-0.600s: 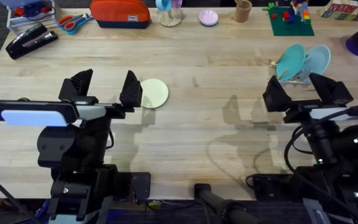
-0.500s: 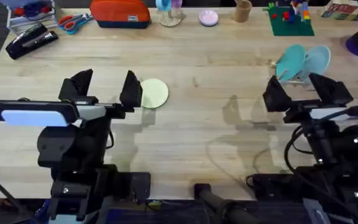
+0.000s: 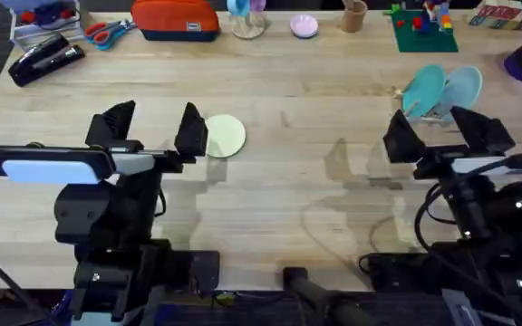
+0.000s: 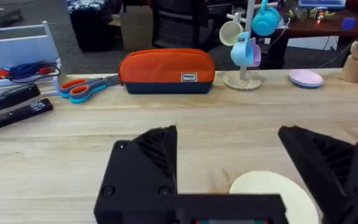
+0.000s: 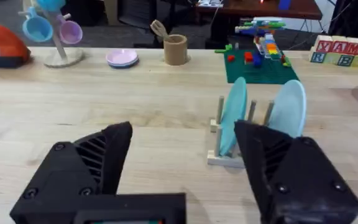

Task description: Pick up the plates from the table one by one and place each into a slot on the dish rack.

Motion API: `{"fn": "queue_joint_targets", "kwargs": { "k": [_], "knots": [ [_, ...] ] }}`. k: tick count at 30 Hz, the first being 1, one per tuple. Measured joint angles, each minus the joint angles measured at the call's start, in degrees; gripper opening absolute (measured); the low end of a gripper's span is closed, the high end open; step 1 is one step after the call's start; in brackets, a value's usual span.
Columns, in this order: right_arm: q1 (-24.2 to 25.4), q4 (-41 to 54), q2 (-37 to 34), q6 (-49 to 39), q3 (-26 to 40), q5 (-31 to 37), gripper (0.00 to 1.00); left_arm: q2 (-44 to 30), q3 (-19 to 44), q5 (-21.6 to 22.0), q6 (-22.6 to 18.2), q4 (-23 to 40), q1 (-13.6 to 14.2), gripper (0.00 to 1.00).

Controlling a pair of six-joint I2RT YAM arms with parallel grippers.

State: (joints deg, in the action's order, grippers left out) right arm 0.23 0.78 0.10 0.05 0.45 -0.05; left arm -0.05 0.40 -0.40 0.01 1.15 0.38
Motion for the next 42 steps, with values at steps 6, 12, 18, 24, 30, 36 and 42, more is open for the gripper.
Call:
{"fn": "queue_joint_targets", "kwargs": {
  "k": [6, 12, 18, 24, 30, 36, 42],
  "knots": [
    [0.0, -0.4, 0.0, 0.0, 0.0, 0.0, 0.994, 0.0, 0.0, 0.0, -0.2, -2.6, 0.0, 0.994],
    [0.0, 0.1, 0.0, 0.0, 0.6, -0.3, 0.994, 0.0, 0.4, 0.0, -0.2, -2.9, 0.0, 0.993],
    [0.0, 6.3, -0.1, 0.2, 9.3, -0.7, 0.994, 0.0, 7.5, 0.0, -0.2, 0.1, 0.0, 0.993],
    [0.0, 17.8, -0.7, 0.2, 21.9, -0.9, 0.994, -1.2, 20.7, 0.0, -0.2, 12.4, 0.0, 0.993],
    [0.0, 26.1, -7.7, 0.2, 33.9, -0.9, 0.993, -9.4, 35.8, 0.0, -0.2, 24.2, 0.0, 0.994],
    [0.0, 36.0, -20.8, -0.1, 47.0, -1.1, 0.992, -21.7, 51.2, 0.0, -0.2, 35.5, 0.0, 0.994],
    [0.0, 48.2, -35.1, -0.3, 61.4, -1.3, 0.993, -33.1, 64.7, 0.0, -0.2, 48.1, 0.0, 0.994]
  ]
}}
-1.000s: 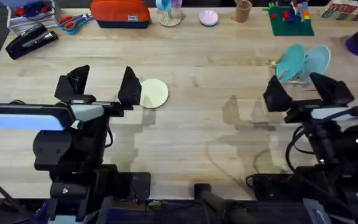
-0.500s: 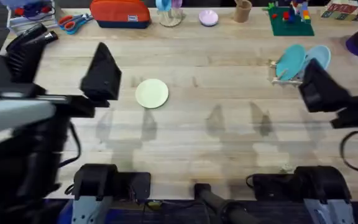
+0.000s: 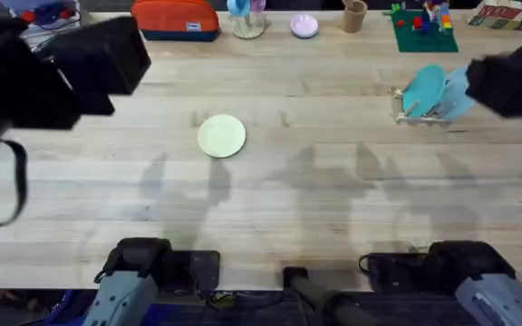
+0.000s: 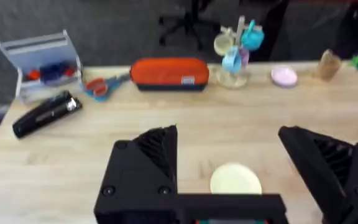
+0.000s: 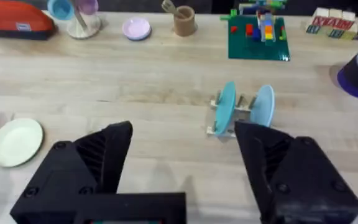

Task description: Pick up the plates from the table one by one and place each into a slot on the dish rack.

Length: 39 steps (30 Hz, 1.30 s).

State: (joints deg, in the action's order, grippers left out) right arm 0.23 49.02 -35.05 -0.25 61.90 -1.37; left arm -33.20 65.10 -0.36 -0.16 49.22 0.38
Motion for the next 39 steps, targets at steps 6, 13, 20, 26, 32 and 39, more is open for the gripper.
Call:
{"fn": "queue_joint_targets", "kwargs": {
  "k": [6, 13, 20, 26, 32, 39],
  "knots": [
    [0.0, 10.1, -12.7, -0.2, 12.8, 0.0, 0.993, -10.8, 11.4, 0.0, 0.0, 11.4, 0.0, 0.994],
    [0.0, 14.4, -21.6, -1.5, 20.3, 0.0, 0.995, -19.9, 19.2, 0.0, -1.4, 20.4, 0.0, 0.994],
    [0.0, 12.9, -22.4, -1.9, 20.5, 0.0, 0.995, -22.3, 19.5, -2.9, -2.7, 22.0, 0.0, 0.993],
    [0.0, 12.7, -22.3, -1.9, 20.6, 0.0, 0.995, -22.2, 19.5, -4.0, -2.9, 21.9, 0.0, 0.994],
    [0.0, 12.7, -22.3, -1.9, 20.6, 0.0, 0.995, -23.0, 19.7, -4.4, -2.9, 25.0, 0.0, 0.994],
    [0.0, 12.7, -22.3, -1.9, 20.6, 0.0, 0.995, -30.9, 20.0, -6.4, -2.9, 28.3, 0.0, 0.992]
  ]
}}
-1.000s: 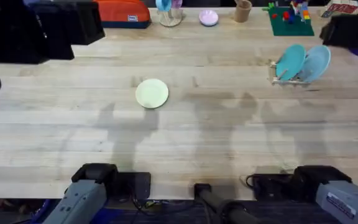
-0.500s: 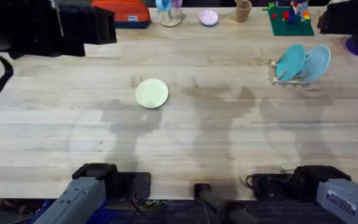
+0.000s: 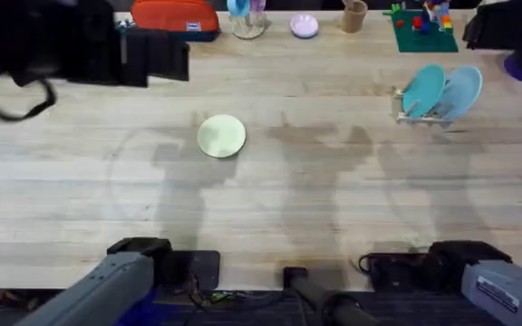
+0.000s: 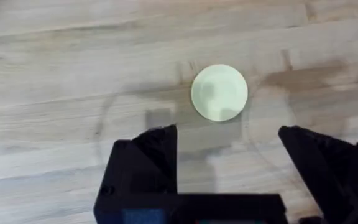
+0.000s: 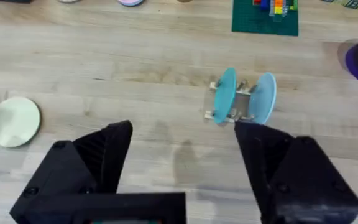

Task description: Pick up the plates from the table one by one and place each into a slot on the dish rack.

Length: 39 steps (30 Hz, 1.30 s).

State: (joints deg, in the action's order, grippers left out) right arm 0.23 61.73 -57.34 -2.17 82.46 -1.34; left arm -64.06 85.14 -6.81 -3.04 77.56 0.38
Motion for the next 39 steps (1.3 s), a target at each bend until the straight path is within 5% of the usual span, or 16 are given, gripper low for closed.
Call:
{"fn": "queue_joint_targets", "kwargs": {
  "k": [10, 12, 16, 18, 26, 39],
  "knots": [
    [0.0, 0.0, 0.0, 0.0, 0.0, 0.0, 0.995, -7.5, 0.0, -11.9, -4.6, 0.7, -2.9, 0.984],
    [0.0, 0.0, 0.0, 0.0, 0.0, 0.0, 0.995, -8.5, 0.0, -14.5, -5.5, 0.9, -4.9, 0.820],
    [0.0, 0.0, 0.0, 0.0, 0.0, 0.0, 0.993, -9.4, -1.7, -19.0, -7.3, 0.6, -9.4, 0.184],
    [0.0, 0.0, 0.0, 0.0, 0.0, 0.0, 0.995, -9.4, -3.5, -20.9, -7.9, 0.6, -11.3, 0.054],
    [0.0, 0.0, 0.0, 0.0, 0.0, 0.0, 0.993, -9.4, -13.6, -29.3, -10.6, -2.7, -15.5, 0.042],
    [0.0, 0.0, 0.0, 0.0, 0.0, 0.0, 0.995, -15.7, -19.4, -32.7, -13.4, -8.8, -16.1, 0.042]
  ]
}}
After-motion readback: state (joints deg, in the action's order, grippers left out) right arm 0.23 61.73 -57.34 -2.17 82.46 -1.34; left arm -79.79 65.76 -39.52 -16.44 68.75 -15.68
